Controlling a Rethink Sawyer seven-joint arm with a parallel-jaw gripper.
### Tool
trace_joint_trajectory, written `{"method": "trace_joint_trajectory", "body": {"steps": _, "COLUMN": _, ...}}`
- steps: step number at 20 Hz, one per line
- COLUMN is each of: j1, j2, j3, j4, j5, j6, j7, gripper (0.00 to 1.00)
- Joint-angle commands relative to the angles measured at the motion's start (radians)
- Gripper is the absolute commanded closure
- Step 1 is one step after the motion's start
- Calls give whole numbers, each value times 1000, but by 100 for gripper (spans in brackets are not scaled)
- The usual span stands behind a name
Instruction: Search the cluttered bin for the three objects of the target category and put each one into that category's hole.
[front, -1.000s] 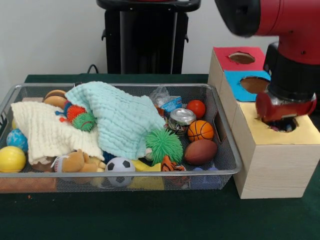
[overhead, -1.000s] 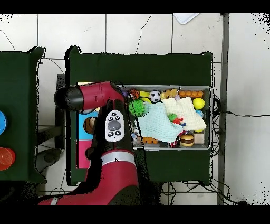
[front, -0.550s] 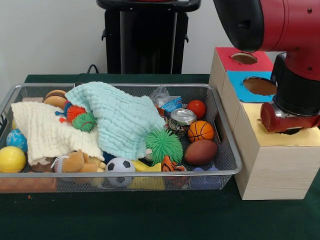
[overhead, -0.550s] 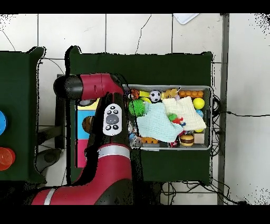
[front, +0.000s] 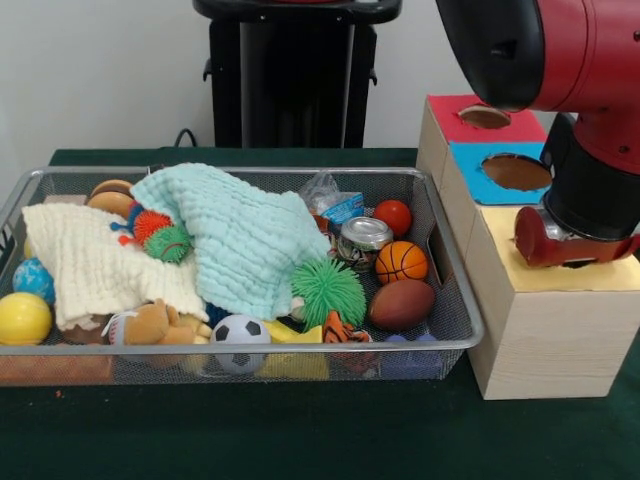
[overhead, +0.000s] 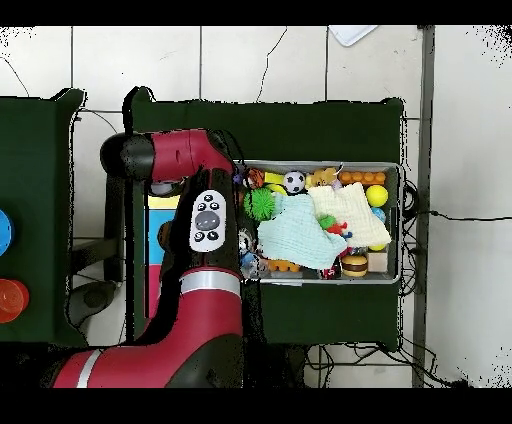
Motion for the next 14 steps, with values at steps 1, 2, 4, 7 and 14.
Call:
{"method": "trace_joint_trajectory", "body": {"steps": 1, "j1": -37, "j2": -18, "j3": 32, "j4": 132, "j5": 1, "j6": 0, "j7": 146, "gripper": 0}}
{"method": "trace_joint_trajectory", "body": {"steps": 2, "j1": -40, "j2": -48, "j3": 31, "j4": 149, "j5": 4, "j6": 22, "j7": 133, "gripper": 0}}
{"method": "trace_joint_trajectory", "body": {"steps": 4, "j1": -47, "j2": -88, "j3": 31, "j4": 175, "j5": 7, "j6": 42, "j7": 116, "gripper": 0}}
{"method": "trace_joint_trajectory", "body": {"steps": 7, "j1": -67, "j2": -150, "j3": 46, "j4": 227, "j5": 18, "j6": 47, "j7": 80, "gripper": 0}}
{"method": "trace_joint_trajectory", "body": {"steps": 14, "j1": -99, "j2": -303, "j3": 72, "j4": 353, "j5": 31, "j6": -10, "j7": 31, "gripper": 0}}
